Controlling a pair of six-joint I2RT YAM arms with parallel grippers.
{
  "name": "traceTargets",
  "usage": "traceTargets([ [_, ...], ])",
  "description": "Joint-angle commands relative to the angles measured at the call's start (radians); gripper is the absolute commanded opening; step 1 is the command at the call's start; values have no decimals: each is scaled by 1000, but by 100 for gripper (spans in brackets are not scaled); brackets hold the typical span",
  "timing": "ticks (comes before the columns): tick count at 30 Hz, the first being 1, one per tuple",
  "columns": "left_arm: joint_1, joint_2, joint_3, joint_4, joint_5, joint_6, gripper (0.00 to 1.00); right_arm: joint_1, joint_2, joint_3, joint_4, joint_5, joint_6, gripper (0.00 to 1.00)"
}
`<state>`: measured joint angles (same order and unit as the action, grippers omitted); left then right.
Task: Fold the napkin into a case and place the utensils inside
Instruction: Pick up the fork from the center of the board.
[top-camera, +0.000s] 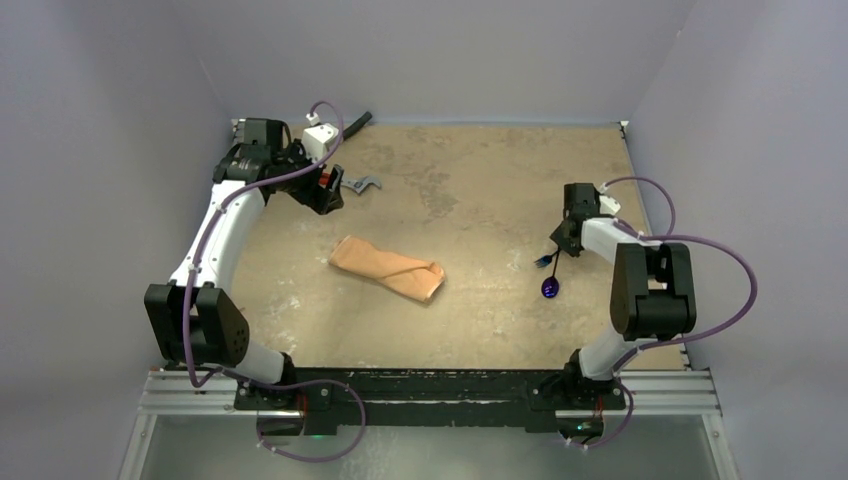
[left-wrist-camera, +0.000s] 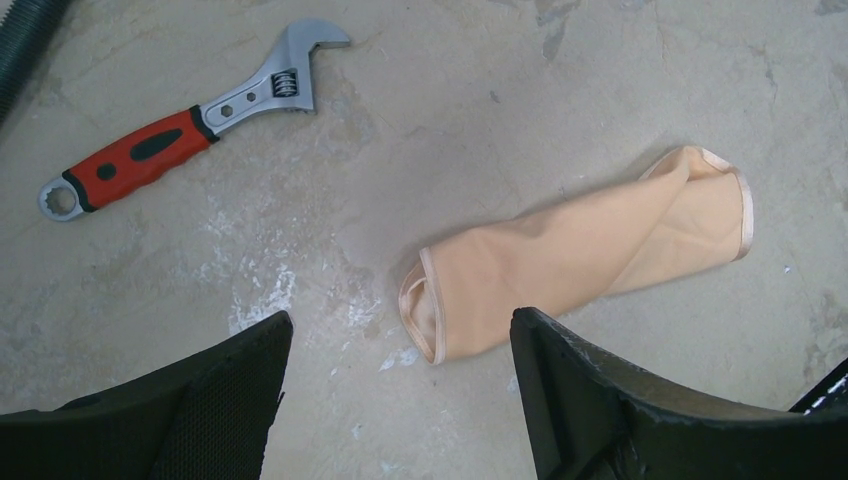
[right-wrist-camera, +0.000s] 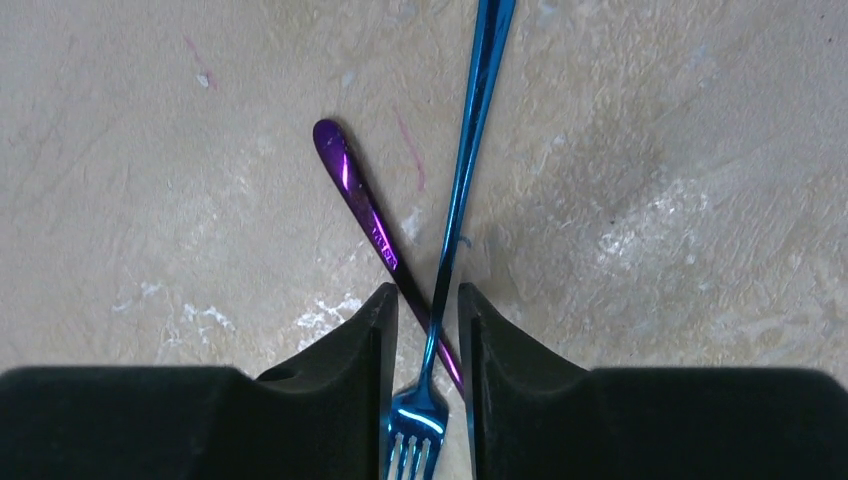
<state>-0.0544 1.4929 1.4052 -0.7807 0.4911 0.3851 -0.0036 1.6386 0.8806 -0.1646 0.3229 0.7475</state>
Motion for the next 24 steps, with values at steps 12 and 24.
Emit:
traceTargets([
  [12,7,-22,4,15,-26,2,78,-19,-53,18,15,55,-39,0],
  [24,6,-11,24,-2,39,-6,86,301,-226,113,1,-9,-220,0],
])
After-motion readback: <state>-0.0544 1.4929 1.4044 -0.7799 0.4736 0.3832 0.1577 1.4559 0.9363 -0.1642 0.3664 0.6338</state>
